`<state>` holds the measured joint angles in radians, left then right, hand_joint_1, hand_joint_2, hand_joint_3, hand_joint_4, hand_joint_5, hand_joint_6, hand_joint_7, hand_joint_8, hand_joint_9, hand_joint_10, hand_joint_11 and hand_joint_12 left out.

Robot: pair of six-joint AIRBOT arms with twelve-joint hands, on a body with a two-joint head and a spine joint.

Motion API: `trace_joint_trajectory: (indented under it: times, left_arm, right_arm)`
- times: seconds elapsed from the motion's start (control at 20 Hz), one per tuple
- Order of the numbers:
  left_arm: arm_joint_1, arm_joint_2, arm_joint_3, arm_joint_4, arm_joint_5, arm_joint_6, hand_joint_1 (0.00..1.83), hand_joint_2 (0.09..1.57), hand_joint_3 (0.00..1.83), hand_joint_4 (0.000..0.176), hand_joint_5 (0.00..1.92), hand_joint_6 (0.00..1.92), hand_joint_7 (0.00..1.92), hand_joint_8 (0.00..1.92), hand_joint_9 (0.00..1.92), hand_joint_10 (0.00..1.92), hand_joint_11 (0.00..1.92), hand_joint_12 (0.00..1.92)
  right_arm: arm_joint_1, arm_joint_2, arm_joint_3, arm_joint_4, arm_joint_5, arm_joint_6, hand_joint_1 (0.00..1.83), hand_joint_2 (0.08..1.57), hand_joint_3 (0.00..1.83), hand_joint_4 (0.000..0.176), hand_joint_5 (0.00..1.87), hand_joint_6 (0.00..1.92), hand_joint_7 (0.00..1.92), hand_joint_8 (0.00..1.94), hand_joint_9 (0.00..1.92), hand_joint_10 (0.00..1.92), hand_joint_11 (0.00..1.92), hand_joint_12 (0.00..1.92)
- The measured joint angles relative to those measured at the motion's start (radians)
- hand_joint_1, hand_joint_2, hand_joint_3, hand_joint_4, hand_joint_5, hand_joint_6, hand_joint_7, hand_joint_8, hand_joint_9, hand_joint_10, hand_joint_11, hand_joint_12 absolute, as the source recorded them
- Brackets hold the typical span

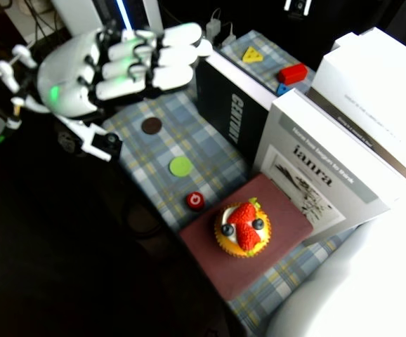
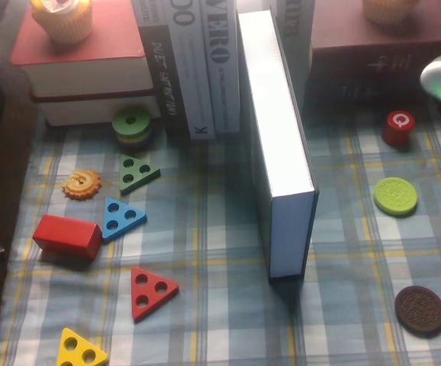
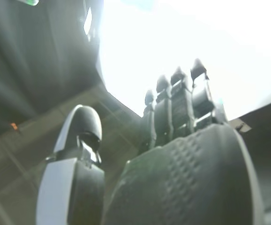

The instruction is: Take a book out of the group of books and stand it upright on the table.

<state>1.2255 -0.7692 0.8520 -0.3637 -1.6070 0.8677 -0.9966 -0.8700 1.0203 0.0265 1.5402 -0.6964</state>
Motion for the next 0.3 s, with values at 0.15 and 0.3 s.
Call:
trace_joint_trajectory:
  times: [0.15, 0.3]
  left_arm:
    - [-0.101, -0.021, 0.034, 0.051, 0.001, -0.029, 0.20, 1.32, 0.00, 0.081, 0.27, 0.01, 0.33, 0.00, 0.38, 0.00, 0.01, 0.46]
    - [-0.225, -0.026, 0.043, 0.182, -0.023, -0.033, 0.01, 1.32, 0.00, 0.165, 0.52, 0.01, 0.19, 0.00, 0.08, 0.00, 0.00, 0.01]
  right_arm:
    - [-0.012, 0.004, -0.024, 0.011, 0.100, -0.007, 0.79, 1.28, 0.01, 0.048, 0.32, 0.00, 0.25, 0.00, 0.26, 0.00, 0.09, 0.04]
    - [0.008, 0.008, -0.026, -0.008, 0.102, -0.018, 0.31, 1.13, 0.00, 0.172, 0.06, 0.01, 0.00, 0.00, 0.00, 0.00, 0.01, 0.00]
